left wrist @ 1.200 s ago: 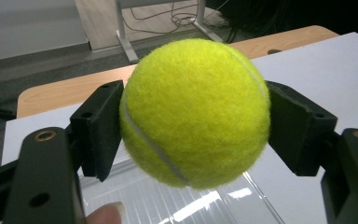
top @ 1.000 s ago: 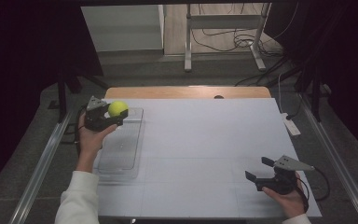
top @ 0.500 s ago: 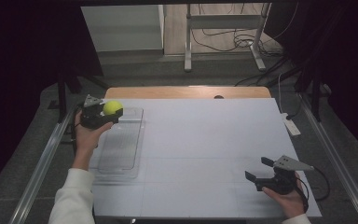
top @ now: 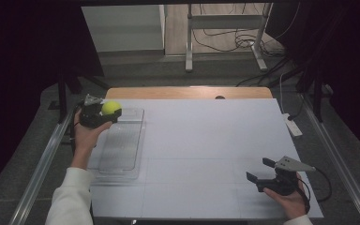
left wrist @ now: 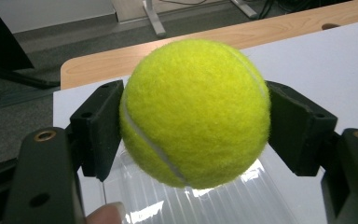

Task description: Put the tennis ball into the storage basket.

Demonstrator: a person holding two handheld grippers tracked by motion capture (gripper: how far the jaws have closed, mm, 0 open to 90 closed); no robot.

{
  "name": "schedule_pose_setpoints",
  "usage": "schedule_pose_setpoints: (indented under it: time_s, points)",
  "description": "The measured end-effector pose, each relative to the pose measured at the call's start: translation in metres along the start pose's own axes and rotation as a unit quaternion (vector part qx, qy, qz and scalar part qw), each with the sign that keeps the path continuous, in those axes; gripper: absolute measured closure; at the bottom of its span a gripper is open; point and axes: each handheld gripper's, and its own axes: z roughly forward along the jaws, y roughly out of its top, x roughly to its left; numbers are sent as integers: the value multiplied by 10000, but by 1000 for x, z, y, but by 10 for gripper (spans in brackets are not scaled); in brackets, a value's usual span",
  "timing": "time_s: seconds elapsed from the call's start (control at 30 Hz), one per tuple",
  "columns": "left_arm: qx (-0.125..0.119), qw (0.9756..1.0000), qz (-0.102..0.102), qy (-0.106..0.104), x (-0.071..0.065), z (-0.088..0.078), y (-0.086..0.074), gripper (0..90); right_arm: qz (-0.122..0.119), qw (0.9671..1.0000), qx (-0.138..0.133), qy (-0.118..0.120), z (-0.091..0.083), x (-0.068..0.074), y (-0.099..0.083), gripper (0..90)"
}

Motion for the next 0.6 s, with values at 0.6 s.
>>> schedule_pose_setpoints:
  time_s: [0.6]
  points:
    - [275,9996,79,63,4,7,1,263,-4,10000,-1,-6,0,0,0,91]
